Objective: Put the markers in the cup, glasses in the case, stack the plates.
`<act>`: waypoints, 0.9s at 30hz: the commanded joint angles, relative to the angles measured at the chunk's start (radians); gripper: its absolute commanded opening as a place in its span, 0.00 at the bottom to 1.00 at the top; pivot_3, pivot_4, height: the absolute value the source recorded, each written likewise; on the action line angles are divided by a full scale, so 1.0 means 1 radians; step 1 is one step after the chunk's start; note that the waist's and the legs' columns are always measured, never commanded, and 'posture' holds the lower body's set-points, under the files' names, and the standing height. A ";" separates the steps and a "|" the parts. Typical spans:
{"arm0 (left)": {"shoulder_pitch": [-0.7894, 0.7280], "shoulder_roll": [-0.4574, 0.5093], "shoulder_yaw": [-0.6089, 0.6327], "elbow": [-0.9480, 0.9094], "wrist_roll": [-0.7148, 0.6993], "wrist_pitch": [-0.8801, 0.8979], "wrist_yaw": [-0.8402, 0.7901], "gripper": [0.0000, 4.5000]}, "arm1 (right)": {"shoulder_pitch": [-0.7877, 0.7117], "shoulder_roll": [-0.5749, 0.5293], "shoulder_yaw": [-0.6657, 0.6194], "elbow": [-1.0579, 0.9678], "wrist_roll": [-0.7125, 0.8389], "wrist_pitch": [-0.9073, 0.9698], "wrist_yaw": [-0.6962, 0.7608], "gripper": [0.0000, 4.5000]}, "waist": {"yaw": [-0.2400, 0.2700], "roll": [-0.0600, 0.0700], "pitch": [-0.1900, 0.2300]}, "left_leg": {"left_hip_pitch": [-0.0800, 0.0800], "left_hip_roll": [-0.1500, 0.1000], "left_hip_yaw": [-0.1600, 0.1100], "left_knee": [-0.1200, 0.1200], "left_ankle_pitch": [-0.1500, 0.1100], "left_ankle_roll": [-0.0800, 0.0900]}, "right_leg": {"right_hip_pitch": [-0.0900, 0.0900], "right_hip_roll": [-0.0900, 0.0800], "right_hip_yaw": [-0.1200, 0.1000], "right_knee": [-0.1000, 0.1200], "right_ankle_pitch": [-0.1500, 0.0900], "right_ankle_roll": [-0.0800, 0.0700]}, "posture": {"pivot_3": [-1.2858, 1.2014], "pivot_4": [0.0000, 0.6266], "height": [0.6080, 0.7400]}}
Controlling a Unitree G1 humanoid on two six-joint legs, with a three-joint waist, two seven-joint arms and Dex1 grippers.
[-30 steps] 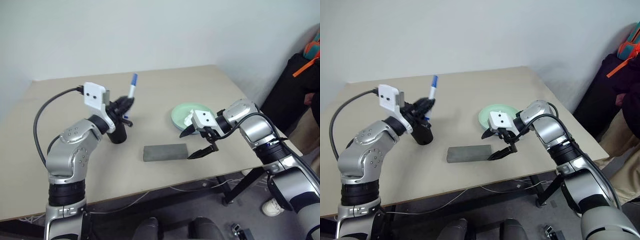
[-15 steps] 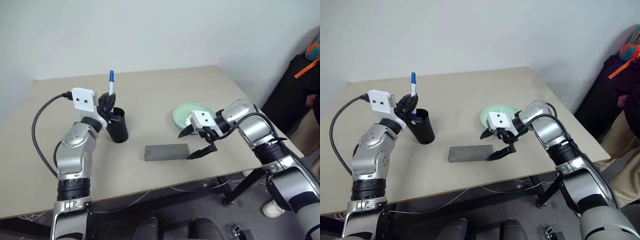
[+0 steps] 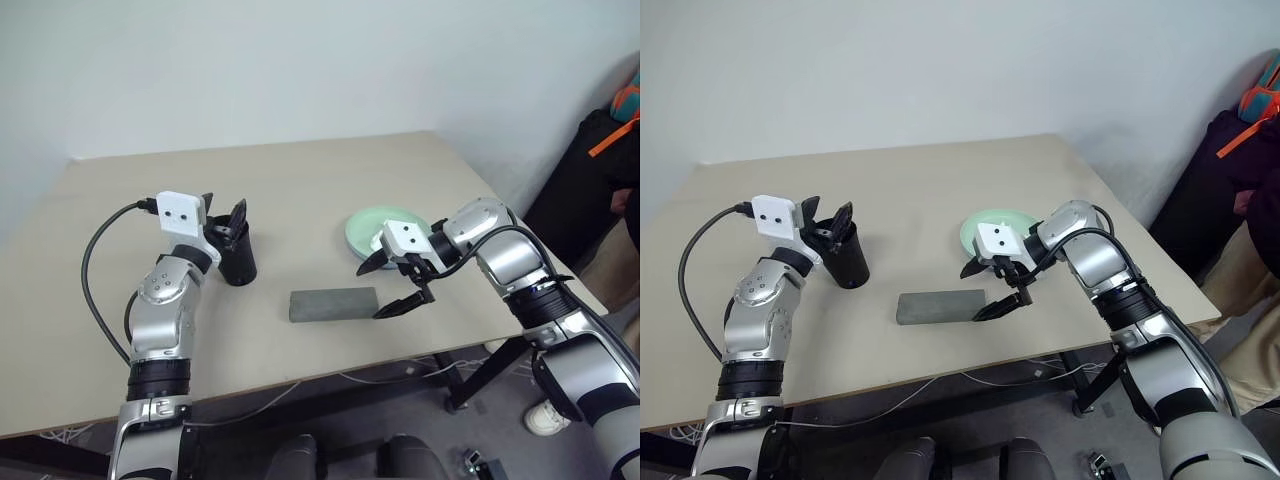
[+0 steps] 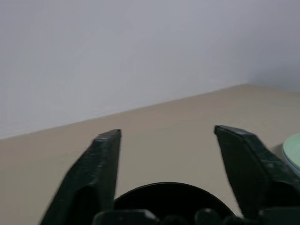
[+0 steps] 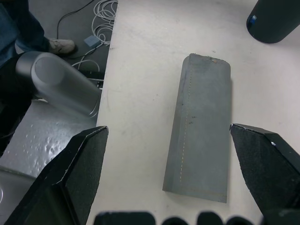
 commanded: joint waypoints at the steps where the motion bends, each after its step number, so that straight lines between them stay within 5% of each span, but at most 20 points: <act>1: 0.022 0.019 0.019 -0.043 0.003 0.006 0.007 0.99 | -0.030 -0.003 -0.015 -0.025 0.006 0.000 -0.004 1.00 | 0.000 0.000 0.000 | 0.000 0.000 0.000 0.000 0.000 0.000 | 0.000 0.000 0.000 0.000 0.000 0.000 | 0.52 0.00 1.00; 6: 0.116 0.085 0.054 -0.213 -0.075 0.114 -0.065 0.99 | -0.031 -0.001 -0.018 -0.029 0.008 0.006 -0.006 1.00 | -0.005 0.000 0.000 | 0.000 0.001 0.000 0.000 0.000 0.000 | -0.001 -0.001 0.000 0.001 0.000 0.000 | 0.52 0.00 1.00; 10: 0.286 0.247 0.138 -0.414 -0.209 0.284 -0.226 0.99 | -0.030 -0.003 -0.031 -0.047 0.019 0.031 -0.015 1.00 | -0.009 -0.001 0.000 | 0.000 0.002 0.001 -0.002 0.000 0.000 | -0.002 0.000 0.001 0.000 -0.001 -0.001 | 0.52 0.00 1.00; 17: 0.725 0.560 0.480 -0.639 -0.346 0.536 -0.560 0.99 | -0.015 0.016 -0.041 -0.077 0.040 0.081 -0.045 1.00 | -0.007 -0.003 -0.001 | -0.002 0.004 0.009 -0.010 0.000 -0.002 | -0.014 -0.005 0.001 0.000 -0.001 -0.003 | 0.52 0.00 1.00; 27: 0.913 0.549 0.701 -0.756 -0.362 0.681 -0.628 0.99 | -0.014 0.086 -0.021 -0.146 0.072 0.154 -0.068 1.00 | -0.005 -0.002 0.000 | -0.001 0.012 0.022 -0.017 0.001 -0.004 | -0.018 -0.022 -0.024 -0.003 0.001 -0.007 | 0.52 0.00 1.00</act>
